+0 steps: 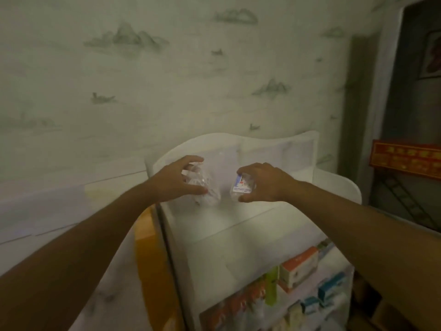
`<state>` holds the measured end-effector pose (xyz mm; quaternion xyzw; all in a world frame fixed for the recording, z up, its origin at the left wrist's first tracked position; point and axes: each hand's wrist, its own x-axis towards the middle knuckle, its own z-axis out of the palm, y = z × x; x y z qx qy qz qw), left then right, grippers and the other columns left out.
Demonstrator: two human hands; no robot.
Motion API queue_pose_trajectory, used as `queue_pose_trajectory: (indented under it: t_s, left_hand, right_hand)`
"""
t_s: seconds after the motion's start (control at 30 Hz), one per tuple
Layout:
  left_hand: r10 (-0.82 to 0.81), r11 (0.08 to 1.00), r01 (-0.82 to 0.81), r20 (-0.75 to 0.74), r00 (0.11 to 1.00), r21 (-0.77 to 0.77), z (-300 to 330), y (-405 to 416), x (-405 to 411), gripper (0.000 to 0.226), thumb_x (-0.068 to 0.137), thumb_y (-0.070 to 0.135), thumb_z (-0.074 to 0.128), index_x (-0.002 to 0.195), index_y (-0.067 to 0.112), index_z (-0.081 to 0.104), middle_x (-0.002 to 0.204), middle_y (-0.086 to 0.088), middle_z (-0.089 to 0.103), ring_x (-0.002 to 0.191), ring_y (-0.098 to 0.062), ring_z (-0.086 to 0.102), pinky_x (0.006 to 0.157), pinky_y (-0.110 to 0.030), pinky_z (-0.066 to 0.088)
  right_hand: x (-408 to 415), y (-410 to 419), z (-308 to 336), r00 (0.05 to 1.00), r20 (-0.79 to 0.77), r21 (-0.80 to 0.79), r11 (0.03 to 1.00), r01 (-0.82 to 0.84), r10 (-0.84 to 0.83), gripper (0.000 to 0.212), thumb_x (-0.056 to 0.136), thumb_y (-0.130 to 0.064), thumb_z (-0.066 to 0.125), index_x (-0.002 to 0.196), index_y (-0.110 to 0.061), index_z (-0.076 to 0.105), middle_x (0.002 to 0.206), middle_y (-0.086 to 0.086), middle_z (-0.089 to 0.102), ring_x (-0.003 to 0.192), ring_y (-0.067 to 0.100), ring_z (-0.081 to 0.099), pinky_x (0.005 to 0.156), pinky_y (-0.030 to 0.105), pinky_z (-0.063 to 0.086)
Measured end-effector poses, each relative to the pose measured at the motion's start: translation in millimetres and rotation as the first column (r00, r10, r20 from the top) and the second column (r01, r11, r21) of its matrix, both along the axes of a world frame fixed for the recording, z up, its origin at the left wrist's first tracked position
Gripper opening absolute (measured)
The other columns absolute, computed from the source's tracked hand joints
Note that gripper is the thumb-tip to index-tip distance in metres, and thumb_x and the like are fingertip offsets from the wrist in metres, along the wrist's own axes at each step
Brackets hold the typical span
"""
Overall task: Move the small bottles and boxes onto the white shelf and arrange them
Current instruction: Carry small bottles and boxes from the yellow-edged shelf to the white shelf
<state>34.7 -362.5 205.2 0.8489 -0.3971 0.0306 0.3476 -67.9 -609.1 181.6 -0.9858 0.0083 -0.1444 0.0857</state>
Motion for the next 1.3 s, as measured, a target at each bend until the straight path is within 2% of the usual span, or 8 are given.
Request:
queue_pose_trajectory:
  t_s: [0.1, 0.27, 0.37, 0.47, 0.63, 0.8, 1.0, 1.3]
  left_hand:
    - [-0.041, 0.996, 0.041, -0.001, 0.999, 0.074, -15, -56, -12, 0.085, 0.051, 0.058, 0.086, 0.125, 0.044, 0.047, 0.124, 0.008, 0.058, 0.104, -0.013, 0.061, 0.096, -0.036, 0.053]
    - [-0.078, 0.977, 0.084, -0.039, 0.996, 0.194, -44, -128, -21, 0.082, 0.063, 0.048, 0.084, 0.134, 0.034, 0.045, 0.127, 0.009, 0.054, 0.113, -0.019, 0.057, 0.1, -0.038, 0.049]
    - [-0.089, 0.959, 0.109, -0.086, 0.992, 0.261, -69, -160, -14, 0.092, 0.052, 0.066, 0.078, 0.131, 0.036, 0.043, 0.134, 0.003, 0.053, 0.116, -0.022, 0.055, 0.1, -0.042, 0.049]
    - [-0.061, 0.952, 0.093, -0.117, 0.991, 0.293, -100, -188, 2, 0.1, 0.047, 0.069, 0.074, 0.135, 0.034, 0.041, 0.134, -0.001, 0.053, 0.115, -0.023, 0.056, 0.1, -0.041, 0.05]
    - [-0.054, 0.953, 0.073, -0.073, 0.996, 0.293, -147, -246, 37, 0.084, 0.068, 0.044, 0.083, 0.138, 0.031, 0.04, 0.135, -0.001, 0.053, 0.113, -0.022, 0.055, 0.1, -0.038, 0.047]
    - [-0.086, 0.955, 0.105, -0.08, 0.993, 0.278, -184, -304, 77, 0.082, 0.071, 0.053, 0.078, 0.139, 0.038, 0.034, 0.141, 0.008, 0.048, 0.124, -0.018, 0.05, 0.104, -0.037, 0.044]
    - [-0.07, 0.951, 0.099, -0.109, 0.992, 0.292, -207, -342, 115, 0.082, 0.067, 0.061, 0.072, 0.136, 0.044, 0.032, 0.14, 0.012, 0.048, 0.124, -0.017, 0.051, 0.102, -0.041, 0.046]
    - [-0.105, 0.913, 0.129, -0.083, 0.991, 0.388, -217, -368, 134, 0.082, 0.074, 0.06, 0.07, 0.143, 0.043, 0.028, 0.149, 0.013, 0.039, 0.132, -0.015, 0.044, 0.107, -0.039, 0.042]
  right_hand:
    - [-16, -52, -13, 0.999, -0.04, 0.017, 1.0, 0.023, -0.022, 0.082, 0.069, -0.064, 0.073, 0.139, -0.033, 0.043, 0.139, -0.002, 0.051, 0.123, 0.025, 0.049, 0.102, 0.041, 0.043]
    - [-39, -124, -38, 0.994, -0.093, 0.057, 0.996, 0.062, -0.056, 0.078, 0.072, -0.059, 0.074, 0.138, -0.03, 0.044, 0.138, 0.0, 0.052, 0.119, 0.024, 0.051, 0.101, 0.04, 0.045]
    - [-44, -159, -58, 0.989, -0.122, 0.108, 0.99, 0.095, -0.081, 0.077, 0.071, -0.056, 0.076, 0.137, -0.03, 0.046, 0.137, 0.0, 0.053, 0.117, 0.023, 0.052, 0.1, 0.038, 0.046]
    - [-38, -194, -82, 0.98, -0.172, 0.163, 0.979, 0.125, -0.097, 0.073, 0.072, -0.056, 0.076, 0.135, -0.032, 0.046, 0.137, -0.002, 0.053, 0.116, 0.02, 0.052, 0.1, 0.035, 0.045]
    - [-12, -249, -117, 0.956, -0.251, 0.229, 0.951, 0.21, -0.151, 0.069, 0.073, -0.055, 0.076, 0.131, -0.034, 0.046, 0.133, -0.005, 0.055, 0.114, 0.017, 0.052, 0.1, 0.032, 0.043]
    - [27, -300, -153, 0.92, -0.342, 0.266, 0.919, 0.291, -0.192, 0.066, 0.071, -0.056, 0.077, 0.127, -0.036, 0.048, 0.129, -0.008, 0.056, 0.111, 0.015, 0.053, 0.101, 0.031, 0.044]
    - [53, -335, -193, 0.89, -0.414, 0.263, 0.91, 0.319, -0.192, 0.069, 0.071, -0.057, 0.077, 0.13, -0.034, 0.047, 0.131, -0.009, 0.056, 0.114, 0.015, 0.054, 0.104, 0.033, 0.045]
    - [85, -382, -220, 0.865, -0.454, 0.202, 0.921, 0.332, -0.212, 0.072, 0.071, -0.058, 0.075, 0.131, -0.031, 0.047, 0.133, -0.004, 0.055, 0.116, 0.016, 0.053, 0.105, 0.034, 0.045]
